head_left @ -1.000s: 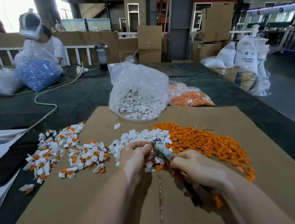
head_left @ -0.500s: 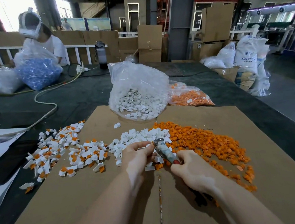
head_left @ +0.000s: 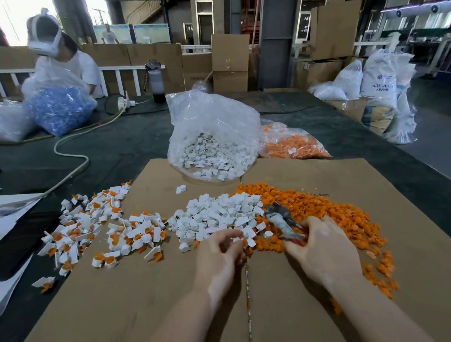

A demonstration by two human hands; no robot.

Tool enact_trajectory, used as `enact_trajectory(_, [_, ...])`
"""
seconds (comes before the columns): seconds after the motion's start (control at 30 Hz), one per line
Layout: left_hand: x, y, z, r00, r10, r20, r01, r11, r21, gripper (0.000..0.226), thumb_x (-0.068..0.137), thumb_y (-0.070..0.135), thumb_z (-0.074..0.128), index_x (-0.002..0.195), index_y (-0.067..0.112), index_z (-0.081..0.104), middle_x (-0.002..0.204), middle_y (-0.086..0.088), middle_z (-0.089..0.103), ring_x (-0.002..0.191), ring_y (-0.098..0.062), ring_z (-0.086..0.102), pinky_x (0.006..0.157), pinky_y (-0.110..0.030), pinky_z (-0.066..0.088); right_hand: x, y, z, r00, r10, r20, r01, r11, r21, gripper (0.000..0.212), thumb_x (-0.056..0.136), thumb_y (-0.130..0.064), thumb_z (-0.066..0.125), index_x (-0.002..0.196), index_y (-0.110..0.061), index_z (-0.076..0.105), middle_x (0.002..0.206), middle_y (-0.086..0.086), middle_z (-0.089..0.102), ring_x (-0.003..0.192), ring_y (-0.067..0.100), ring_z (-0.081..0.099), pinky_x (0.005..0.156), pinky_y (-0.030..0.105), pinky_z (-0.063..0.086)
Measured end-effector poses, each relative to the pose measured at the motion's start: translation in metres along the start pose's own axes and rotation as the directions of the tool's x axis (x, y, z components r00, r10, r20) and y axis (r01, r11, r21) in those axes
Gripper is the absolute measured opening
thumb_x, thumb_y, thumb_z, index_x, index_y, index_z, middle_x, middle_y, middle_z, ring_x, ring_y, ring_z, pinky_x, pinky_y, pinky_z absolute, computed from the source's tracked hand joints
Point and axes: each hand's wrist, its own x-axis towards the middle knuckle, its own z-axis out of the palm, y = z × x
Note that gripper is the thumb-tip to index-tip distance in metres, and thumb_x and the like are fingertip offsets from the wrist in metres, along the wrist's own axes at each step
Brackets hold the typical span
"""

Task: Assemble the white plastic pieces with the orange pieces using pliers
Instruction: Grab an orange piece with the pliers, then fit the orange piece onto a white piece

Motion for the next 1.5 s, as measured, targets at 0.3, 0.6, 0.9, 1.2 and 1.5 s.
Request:
enact_trajectory(0.3, [-0.001, -0.006, 0.001, 0.993, 0.117, -0.019, -0.11, 0.971, 0.211, 0.017, 0.089, 0.011, 0.06, 0.095, 0.026, 0.06, 0.078, 0.003, 0.055, 0.073, -0.005, 0.052, 0.062, -0.004, 0.04, 0.002, 0.004, 0.009, 0.991, -0.089, -0.097, 0.049, 0.935, -0.352, 0.063, 0.076, -0.066, 0.056, 0.112, -0.015, 0.061, 0.117, 0.009, 0.056, 0.111, 0.028, 0.049, 0.1, 0.043, 0.034])
enact_trajectory(0.6, [-0.004, -0.002, -0.003, 0.985, 0.166, 0.05, -0.173, 0.956, 0.236, 0.022, 0.089, 0.007, 0.058, 0.099, 0.021, 0.071, 0.09, 0.018, 0.063, 0.087, 0.011, 0.054, 0.076, 0.005, 0.036, -0.029, -0.026, 0.034, 0.811, -0.456, -0.366, 0.551, 0.807, 0.215, 0.019, 0.069, 0.001, 0.079, 0.084, -0.008, 0.072, 0.076, 0.001, 0.066, 0.07, 0.02, 0.062, 0.066, 0.033, 0.054])
enact_trajectory(0.9, [-0.013, -0.003, -0.001, 0.977, 0.158, 0.142, -0.183, 0.965, 0.189, 0.032, 0.076, 0.002, 0.073, 0.099, 0.022, 0.065, 0.08, 0.006, 0.061, 0.065, 0.009, 0.05, 0.064, -0.005, 0.04, -0.034, -0.025, 0.035, 0.894, -0.332, -0.302, 0.431, 0.824, 0.368, 0.012, 0.075, -0.001, 0.074, 0.083, -0.009, 0.071, 0.079, -0.001, 0.067, 0.078, 0.017, 0.062, 0.071, 0.024, 0.048])
enact_trajectory(1.2, [-0.013, -0.006, -0.003, 0.97, 0.185, 0.156, -0.22, 0.942, 0.253, 0.028, 0.079, 0.011, 0.072, 0.103, 0.022, 0.065, 0.09, 0.015, 0.063, 0.08, 0.003, 0.055, 0.07, -0.003, 0.039, -0.035, -0.024, 0.034, 0.899, -0.342, -0.272, 0.431, 0.8, 0.418, 0.014, 0.076, -0.002, 0.073, 0.088, -0.008, 0.072, 0.083, -0.001, 0.066, 0.084, 0.014, 0.059, 0.078, 0.014, 0.04])
enact_trajectory(1.5, [-0.015, -0.006, -0.003, 0.959, 0.199, 0.201, -0.252, 0.924, 0.289, 0.027, 0.081, 0.011, 0.069, 0.094, 0.034, 0.06, 0.09, 0.006, 0.062, 0.082, -0.001, 0.054, 0.071, -0.007, 0.04, -0.034, -0.024, 0.032, 0.892, -0.384, -0.238, 0.449, 0.808, 0.382, 0.012, 0.08, -0.003, 0.07, 0.086, -0.013, 0.07, 0.085, -0.005, 0.062, 0.085, 0.01, 0.054, 0.074, 0.014, 0.04])
